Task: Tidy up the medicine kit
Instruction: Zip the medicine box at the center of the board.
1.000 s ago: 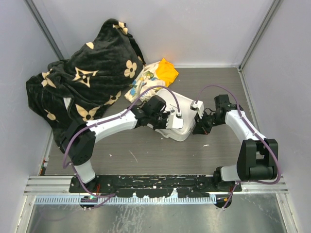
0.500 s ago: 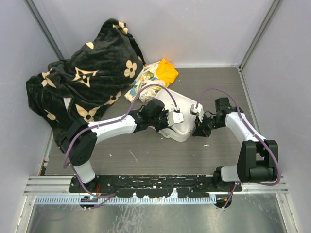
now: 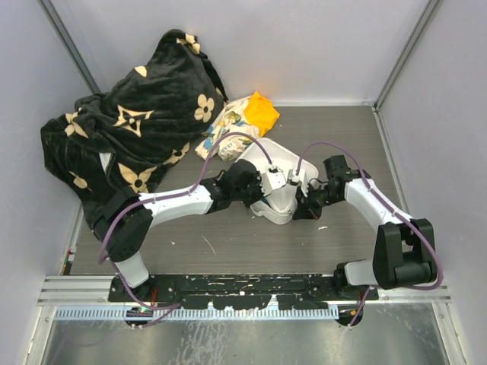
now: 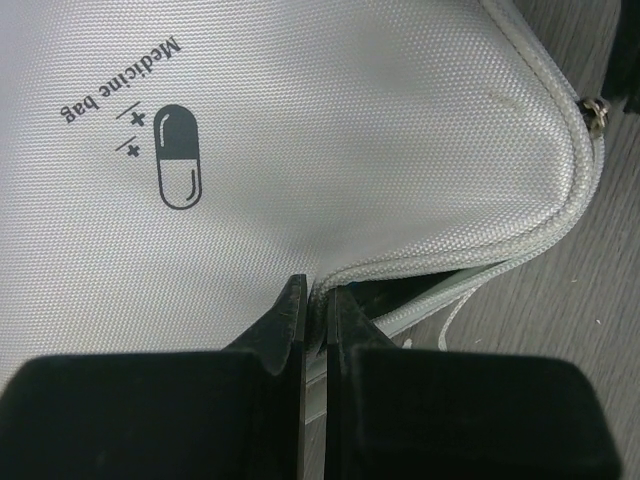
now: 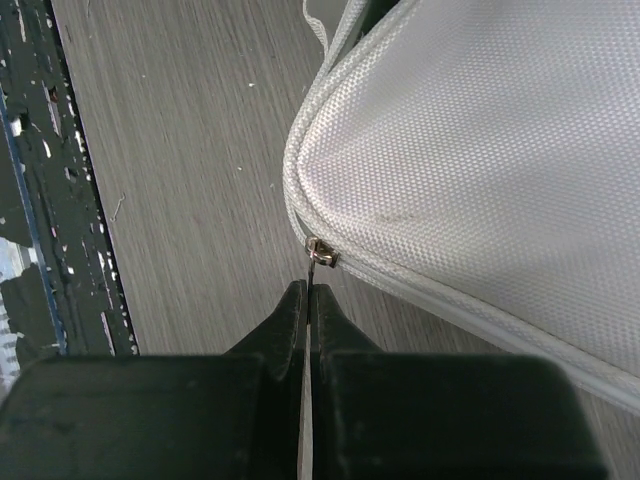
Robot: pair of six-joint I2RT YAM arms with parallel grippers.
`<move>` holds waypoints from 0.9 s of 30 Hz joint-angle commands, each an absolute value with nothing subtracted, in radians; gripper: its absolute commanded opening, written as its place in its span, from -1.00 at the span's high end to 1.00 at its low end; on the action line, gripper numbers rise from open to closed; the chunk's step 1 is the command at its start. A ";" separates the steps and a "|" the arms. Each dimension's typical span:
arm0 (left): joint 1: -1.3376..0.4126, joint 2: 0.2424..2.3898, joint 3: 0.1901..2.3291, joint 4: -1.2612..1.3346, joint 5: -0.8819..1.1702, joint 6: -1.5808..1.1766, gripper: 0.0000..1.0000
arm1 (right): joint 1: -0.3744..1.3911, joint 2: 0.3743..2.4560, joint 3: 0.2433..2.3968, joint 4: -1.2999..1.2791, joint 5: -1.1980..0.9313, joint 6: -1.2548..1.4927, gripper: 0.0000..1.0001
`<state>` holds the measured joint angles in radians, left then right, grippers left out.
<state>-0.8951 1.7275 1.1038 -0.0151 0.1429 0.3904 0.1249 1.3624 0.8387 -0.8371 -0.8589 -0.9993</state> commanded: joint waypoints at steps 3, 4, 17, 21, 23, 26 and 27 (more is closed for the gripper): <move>-0.898 1.751 1.038 0.049 0.145 0.314 1.00 | 0.185 1.299 0.870 -0.779 -1.047 -0.824 0.99; -0.897 1.737 1.029 0.054 0.167 0.325 1.00 | 0.168 1.306 0.882 -0.790 -1.046 -0.835 0.99; -0.858 1.632 1.092 -0.176 0.481 0.506 0.57 | 0.062 1.378 0.953 -0.890 -1.046 -0.923 0.99; -0.859 1.612 1.098 -0.216 0.571 0.558 0.31 | 0.016 1.433 1.019 -0.986 -1.013 -1.042 0.99; -0.858 1.603 1.099 -0.227 0.599 0.576 0.17 | -0.002 1.475 1.064 -1.063 -0.989 -1.135 0.99; -0.858 1.589 1.104 -0.230 0.584 0.598 0.01 | -0.037 1.535 1.132 -1.160 -0.966 -1.229 0.99; -0.859 1.583 1.104 -0.226 0.560 0.605 -0.03 | -0.050 1.548 1.150 -1.178 -0.962 -1.242 0.99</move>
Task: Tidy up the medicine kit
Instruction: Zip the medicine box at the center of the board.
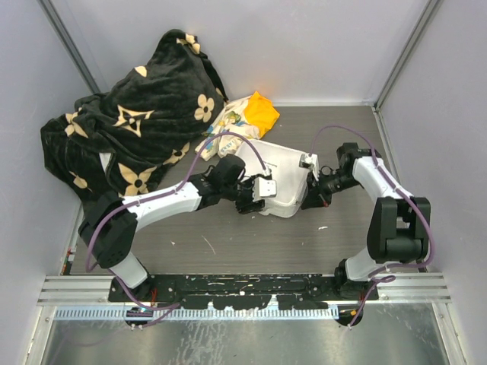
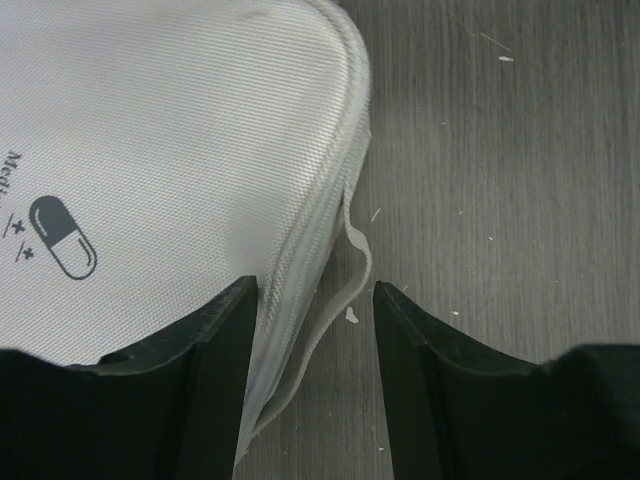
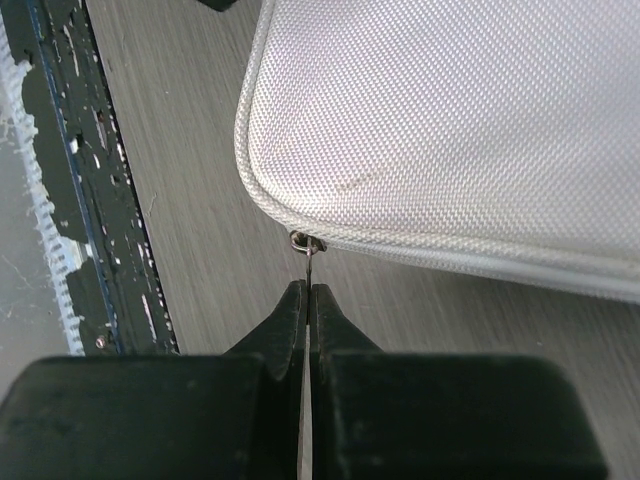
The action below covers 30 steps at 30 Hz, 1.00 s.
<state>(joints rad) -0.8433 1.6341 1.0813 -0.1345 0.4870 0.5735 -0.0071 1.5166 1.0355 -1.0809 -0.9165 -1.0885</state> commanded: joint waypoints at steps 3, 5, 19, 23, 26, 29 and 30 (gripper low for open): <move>-0.854 1.565 1.097 -0.196 0.476 0.627 -0.22 | -0.078 1.568 1.189 -1.190 -0.920 -1.266 0.99; -0.853 1.563 1.099 -0.172 0.420 0.642 -0.38 | -0.087 1.579 1.214 -1.190 -0.897 -1.270 0.99; -0.852 1.720 1.137 -0.057 0.165 0.774 0.10 | -0.097 1.654 1.248 -1.194 -0.879 -1.287 0.99; -0.852 1.721 1.125 -0.045 0.175 0.743 0.67 | -0.097 1.645 1.220 -1.188 -0.913 -1.282 0.99; -0.858 1.716 1.120 -0.061 0.170 0.666 0.99 | -0.097 1.609 1.169 -1.148 -0.941 -1.257 0.99; -0.867 1.723 1.118 -0.078 0.126 0.570 1.00 | -0.097 1.563 1.108 -1.099 -0.960 -1.237 0.98; -0.868 1.726 1.117 -0.081 0.113 0.542 1.00 | -0.097 1.549 1.091 -1.089 -0.971 -1.237 0.99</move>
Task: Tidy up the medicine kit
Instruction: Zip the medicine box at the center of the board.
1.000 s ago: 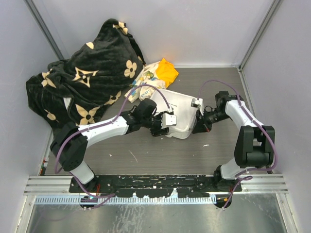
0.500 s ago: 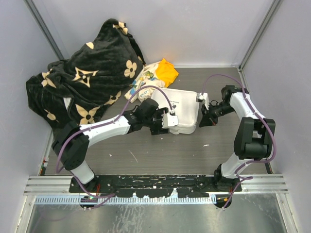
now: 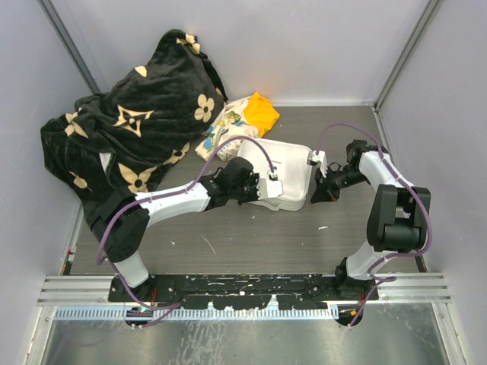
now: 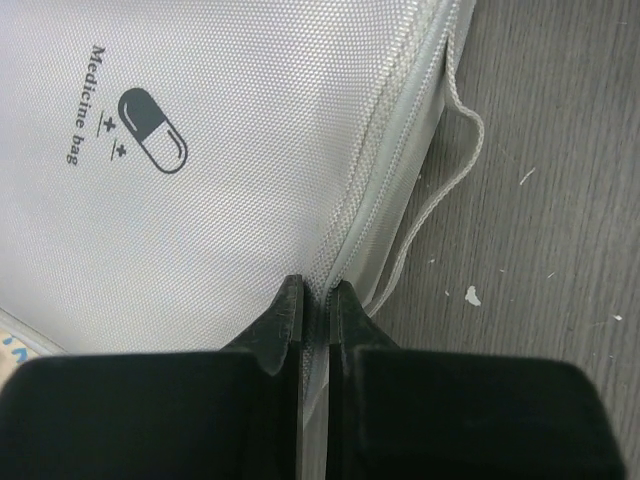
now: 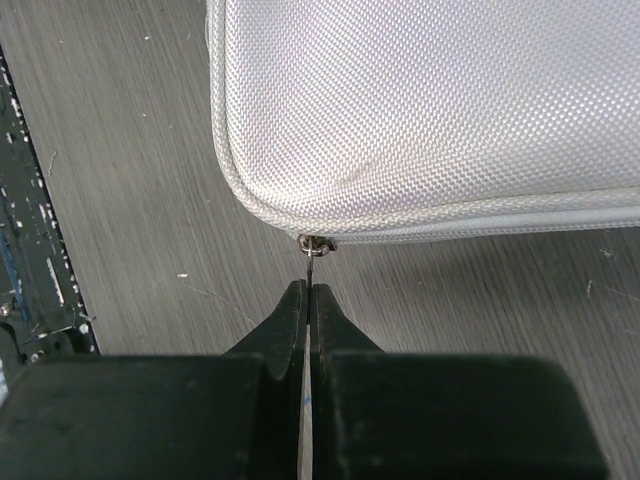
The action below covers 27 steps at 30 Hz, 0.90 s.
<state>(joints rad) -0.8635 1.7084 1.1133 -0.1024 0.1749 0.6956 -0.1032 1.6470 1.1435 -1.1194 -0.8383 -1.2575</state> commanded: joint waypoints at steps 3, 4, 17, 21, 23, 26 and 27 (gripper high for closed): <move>-0.870 1.735 1.103 -0.070 0.077 0.475 1.00 | -0.097 1.515 1.054 -1.083 -0.992 -1.242 0.99; -0.869 1.740 1.097 -0.064 0.064 0.455 1.00 | -0.097 1.505 1.043 -1.079 -0.993 -1.244 0.99; -0.870 1.800 1.127 -0.090 -0.011 0.233 1.00 | -0.069 1.454 0.954 -1.142 -1.104 -1.296 0.99; -0.871 1.802 1.144 -0.101 -0.021 0.175 1.00 | -0.033 1.454 0.951 -1.143 -1.160 -1.265 0.99; -0.871 1.801 1.149 -0.107 -0.022 0.152 1.00 | -0.013 1.451 0.945 -1.107 -1.181 -1.203 0.99; -0.871 1.802 1.161 -0.121 -0.022 0.130 1.00 | 0.023 1.425 0.927 -0.999 -1.191 -1.039 0.98; -0.870 1.800 1.161 -0.122 -0.022 0.127 1.00 | 0.034 1.409 0.918 -0.946 -1.183 -0.972 0.98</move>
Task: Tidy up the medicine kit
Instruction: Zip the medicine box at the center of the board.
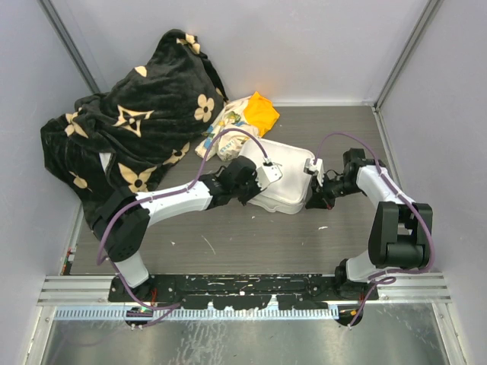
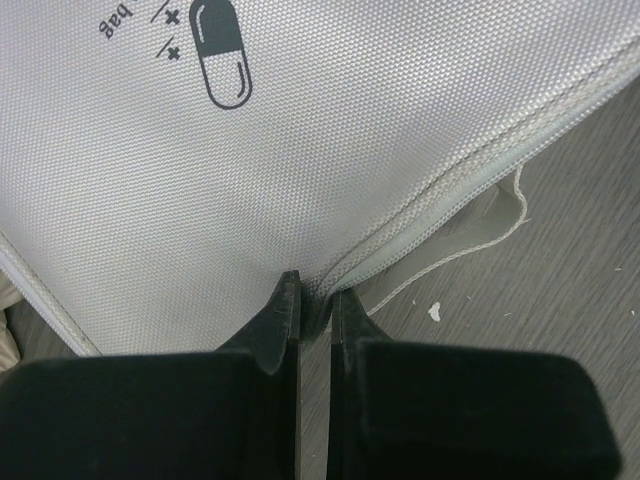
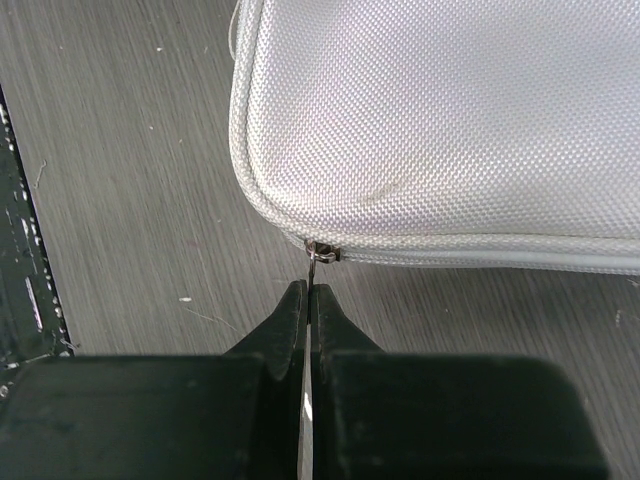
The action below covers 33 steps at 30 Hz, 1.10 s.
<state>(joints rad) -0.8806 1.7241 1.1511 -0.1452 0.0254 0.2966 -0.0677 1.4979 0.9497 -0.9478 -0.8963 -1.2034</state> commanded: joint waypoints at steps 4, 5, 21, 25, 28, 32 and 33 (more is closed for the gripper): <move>-0.870 1.798 1.159 -0.113 -0.036 0.130 1.00 | 0.054 1.345 0.907 -0.843 -1.130 -0.838 0.99; -0.871 1.797 1.155 -0.108 -0.040 0.133 1.00 | 0.054 1.341 0.915 -0.847 -1.112 -0.832 0.99; -0.832 1.776 1.102 -0.048 -0.125 0.203 1.00 | -0.063 1.554 1.152 -1.197 -0.984 -1.187 0.99; -0.830 1.790 1.114 -0.051 -0.136 0.190 1.00 | -0.057 1.508 1.092 -1.180 -1.047 -1.186 0.99; -0.830 1.801 1.129 -0.056 -0.133 0.170 1.00 | -0.021 1.472 1.027 -1.127 -1.074 -1.134 0.99; -0.830 1.815 1.141 -0.062 -0.130 0.152 1.00 | 0.049 1.422 0.960 -1.043 -1.094 -1.041 0.99; -0.829 1.819 1.144 -0.066 -0.128 0.148 1.00 | 0.067 1.410 0.947 -1.017 -1.098 -1.000 0.99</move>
